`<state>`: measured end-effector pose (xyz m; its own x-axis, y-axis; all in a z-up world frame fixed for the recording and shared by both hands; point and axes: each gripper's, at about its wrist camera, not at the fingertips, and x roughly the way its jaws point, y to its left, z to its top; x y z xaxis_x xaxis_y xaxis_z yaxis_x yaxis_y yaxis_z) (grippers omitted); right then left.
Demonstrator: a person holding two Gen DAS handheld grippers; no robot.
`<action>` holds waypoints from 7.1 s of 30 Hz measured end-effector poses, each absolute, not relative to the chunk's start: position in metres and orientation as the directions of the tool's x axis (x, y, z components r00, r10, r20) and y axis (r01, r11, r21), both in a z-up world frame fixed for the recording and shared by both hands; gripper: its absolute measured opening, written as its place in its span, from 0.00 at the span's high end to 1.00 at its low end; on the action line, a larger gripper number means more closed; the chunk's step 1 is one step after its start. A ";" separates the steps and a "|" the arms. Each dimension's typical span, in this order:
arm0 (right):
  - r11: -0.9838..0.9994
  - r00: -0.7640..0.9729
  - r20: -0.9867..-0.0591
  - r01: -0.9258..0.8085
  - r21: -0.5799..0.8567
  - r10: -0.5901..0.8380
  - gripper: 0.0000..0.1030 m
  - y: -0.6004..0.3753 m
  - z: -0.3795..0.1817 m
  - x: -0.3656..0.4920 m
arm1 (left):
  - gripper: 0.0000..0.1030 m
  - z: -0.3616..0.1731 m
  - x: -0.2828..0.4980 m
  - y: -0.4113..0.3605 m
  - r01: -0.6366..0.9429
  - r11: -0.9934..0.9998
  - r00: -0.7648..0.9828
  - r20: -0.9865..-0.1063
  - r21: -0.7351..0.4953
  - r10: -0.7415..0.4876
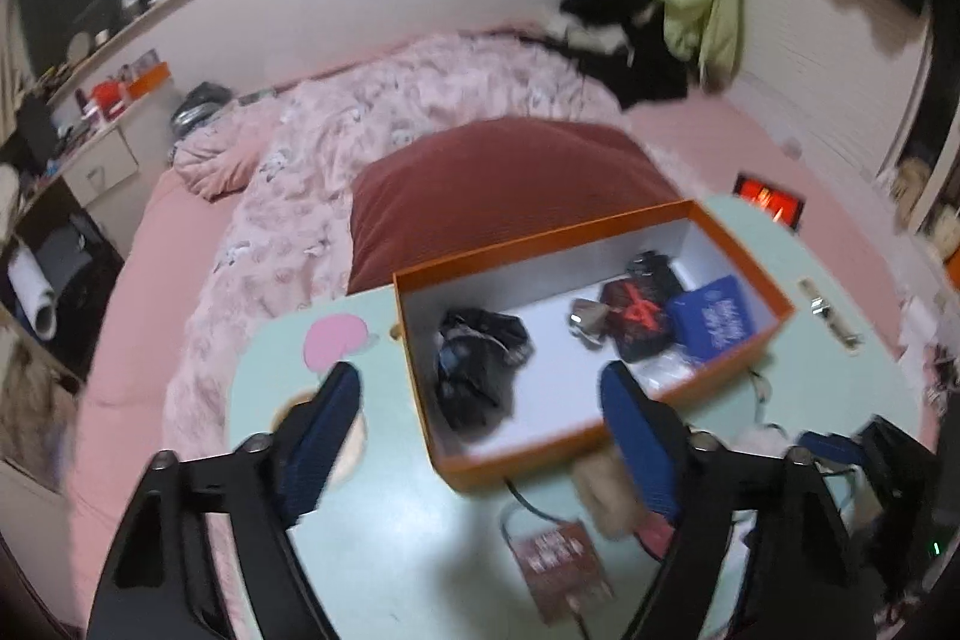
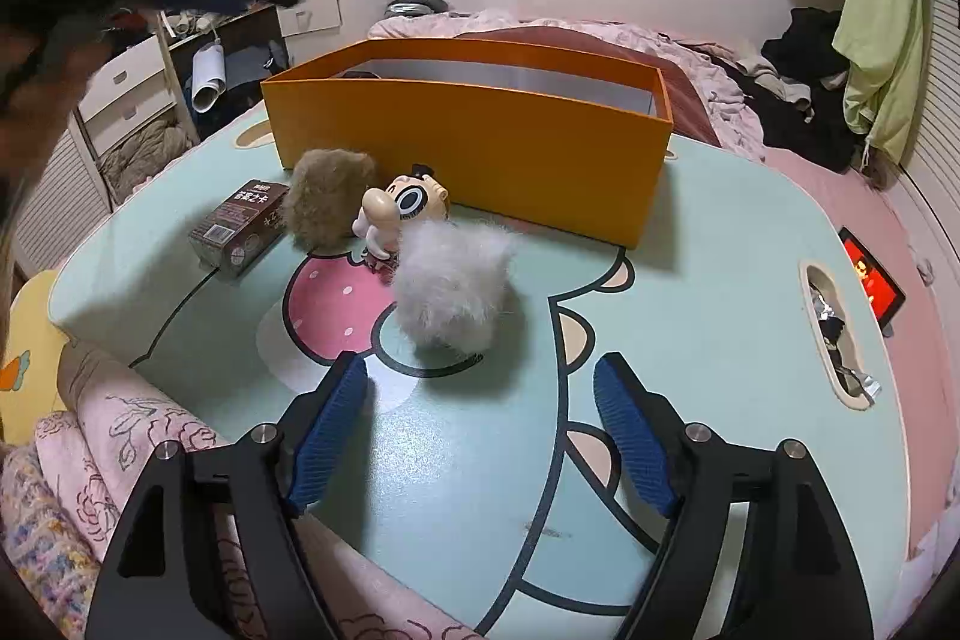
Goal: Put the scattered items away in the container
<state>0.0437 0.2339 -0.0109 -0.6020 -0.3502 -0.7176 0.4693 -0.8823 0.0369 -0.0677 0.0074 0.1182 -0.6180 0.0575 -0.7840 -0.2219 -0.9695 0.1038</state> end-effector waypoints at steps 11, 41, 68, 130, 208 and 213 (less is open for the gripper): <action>-0.880 -0.605 -0.711 0.474 0.041 -0.359 0.22 0.234 -0.011 0.043 | 0.47 0.081 -0.142 0.045 -0.371 -0.916 -0.403 -0.915 0.151 0.012; -0.882 -0.608 -0.709 0.469 0.041 -0.356 0.22 0.233 -0.012 0.045 | 0.81 0.148 -0.062 0.024 -0.409 -0.911 -0.522 -0.806 -0.049 0.278; -0.890 -0.608 -0.713 0.453 0.051 -0.350 0.22 0.235 -0.010 0.045 | 0.12 0.049 0.068 -0.003 -0.251 -0.968 -0.628 -0.758 -0.019 0.178; -0.841 -0.279 -0.914 0.530 0.109 -0.294 0.72 0.117 0.020 -0.155 | 0.00 0.009 0.065 -0.001 -0.142 -0.990 -0.645 -0.760 0.013 0.082; -0.848 -0.621 -0.658 0.529 0.049 -0.426 0.19 0.230 -0.017 0.051 | 0.54 0.035 -0.182 0.092 -0.105 -0.970 -0.226 -0.945 -0.218 0.237; -0.848 -0.621 -0.658 0.528 0.049 -0.426 0.19 0.230 -0.017 0.050 | 0.54 0.031 -0.179 0.099 -0.132 -0.969 -0.237 -0.943 -0.208 0.234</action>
<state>0.0500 0.2298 -0.0173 -0.6213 -0.4255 -0.6580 0.5284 -0.8476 0.0493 -0.1790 0.0989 0.0315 -0.2368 0.2342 -0.9429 -0.1321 -0.9693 -0.2076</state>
